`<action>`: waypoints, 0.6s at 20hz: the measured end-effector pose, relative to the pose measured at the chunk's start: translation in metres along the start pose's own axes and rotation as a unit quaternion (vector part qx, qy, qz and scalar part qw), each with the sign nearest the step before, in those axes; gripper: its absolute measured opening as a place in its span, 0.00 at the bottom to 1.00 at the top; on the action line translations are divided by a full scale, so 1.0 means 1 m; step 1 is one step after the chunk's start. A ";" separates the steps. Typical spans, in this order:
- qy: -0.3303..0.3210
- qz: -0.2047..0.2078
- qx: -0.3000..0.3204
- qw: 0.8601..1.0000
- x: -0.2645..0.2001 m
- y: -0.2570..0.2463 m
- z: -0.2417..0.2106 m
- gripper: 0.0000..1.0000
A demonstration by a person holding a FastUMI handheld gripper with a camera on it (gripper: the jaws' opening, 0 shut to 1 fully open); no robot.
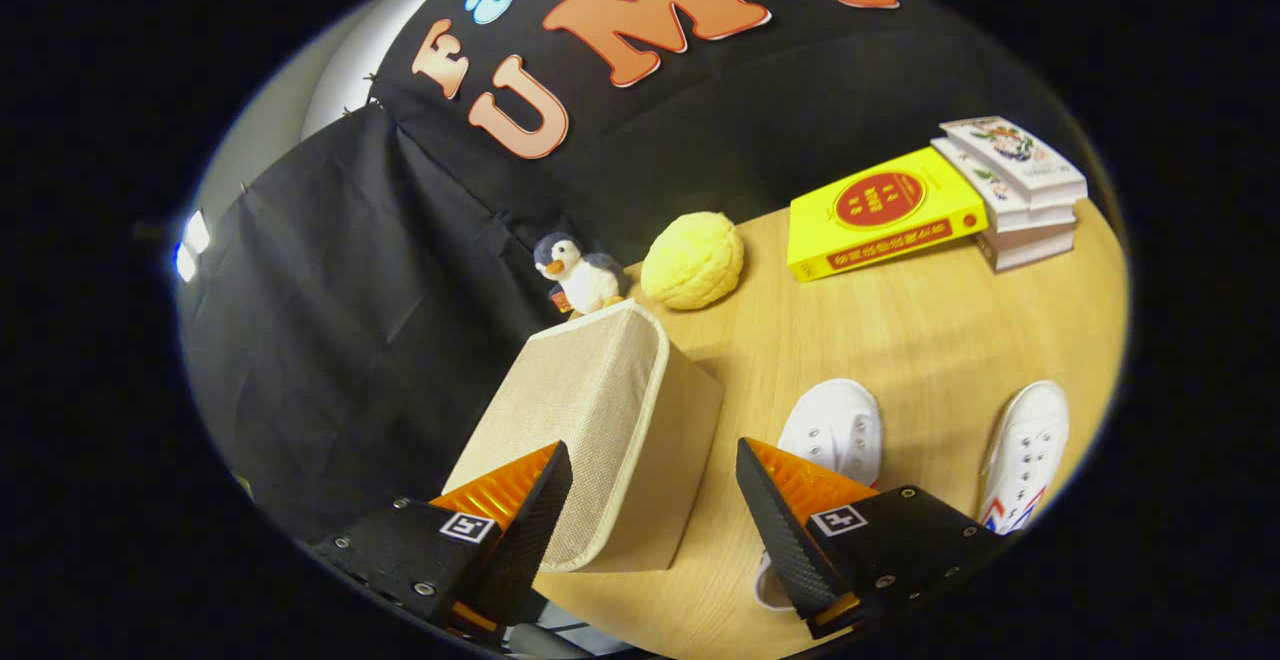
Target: Open the storage box then place both shoes into the box .Put the left shoe in first, then the right shoe, with the right side of both shoes facing outward in a uniform manner.
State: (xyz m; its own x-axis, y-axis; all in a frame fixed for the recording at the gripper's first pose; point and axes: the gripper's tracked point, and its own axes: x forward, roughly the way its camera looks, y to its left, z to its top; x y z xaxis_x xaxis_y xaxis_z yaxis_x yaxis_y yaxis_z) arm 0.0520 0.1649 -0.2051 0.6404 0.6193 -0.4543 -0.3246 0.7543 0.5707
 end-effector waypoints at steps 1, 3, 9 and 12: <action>0.011 0.018 0.021 1.000 0.007 0.003 -0.004 0.98; 0.034 0.045 0.051 0.997 0.018 0.008 -0.013 0.98; 0.077 0.109 0.102 0.986 0.037 0.027 -0.031 0.97; 0.089 0.132 0.109 0.981 0.038 0.039 -0.036 0.95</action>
State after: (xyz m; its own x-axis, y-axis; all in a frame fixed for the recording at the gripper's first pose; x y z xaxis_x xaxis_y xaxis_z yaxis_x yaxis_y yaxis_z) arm 0.0384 0.2260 -0.2251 0.4159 0.8296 -0.3725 -0.2928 0.5099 0.8089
